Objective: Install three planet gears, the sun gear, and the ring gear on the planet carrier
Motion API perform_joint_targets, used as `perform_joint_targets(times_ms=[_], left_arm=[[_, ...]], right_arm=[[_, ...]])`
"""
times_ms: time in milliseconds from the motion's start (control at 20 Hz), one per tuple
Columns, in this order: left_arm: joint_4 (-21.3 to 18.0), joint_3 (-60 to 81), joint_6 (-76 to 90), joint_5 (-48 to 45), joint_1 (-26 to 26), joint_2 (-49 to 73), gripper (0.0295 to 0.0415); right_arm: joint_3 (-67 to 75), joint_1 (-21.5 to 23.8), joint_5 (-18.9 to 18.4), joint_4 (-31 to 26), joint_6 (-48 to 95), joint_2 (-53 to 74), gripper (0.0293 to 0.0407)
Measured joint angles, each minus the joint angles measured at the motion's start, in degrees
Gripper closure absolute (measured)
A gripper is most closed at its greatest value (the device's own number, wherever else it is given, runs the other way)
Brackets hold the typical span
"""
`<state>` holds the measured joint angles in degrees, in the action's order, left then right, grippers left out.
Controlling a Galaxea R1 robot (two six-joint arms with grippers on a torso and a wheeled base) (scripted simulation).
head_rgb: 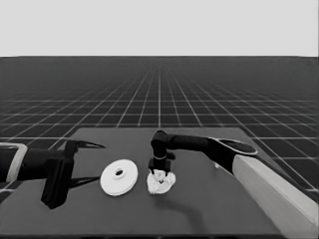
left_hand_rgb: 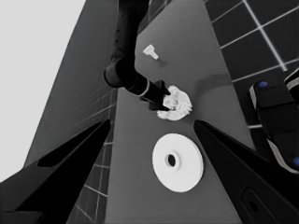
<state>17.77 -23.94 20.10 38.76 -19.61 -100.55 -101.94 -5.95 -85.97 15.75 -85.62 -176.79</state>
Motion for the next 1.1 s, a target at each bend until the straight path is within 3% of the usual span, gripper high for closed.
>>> perform_joint_targets(times_ms=[1100], left_arm=[[0.0, 0.0, 0.0, 0.0, 0.0, 0.0, 0.0326]], right_arm=[[0.0, -0.2, 0.0, 0.0, -13.2, 0.0, 0.0391]])
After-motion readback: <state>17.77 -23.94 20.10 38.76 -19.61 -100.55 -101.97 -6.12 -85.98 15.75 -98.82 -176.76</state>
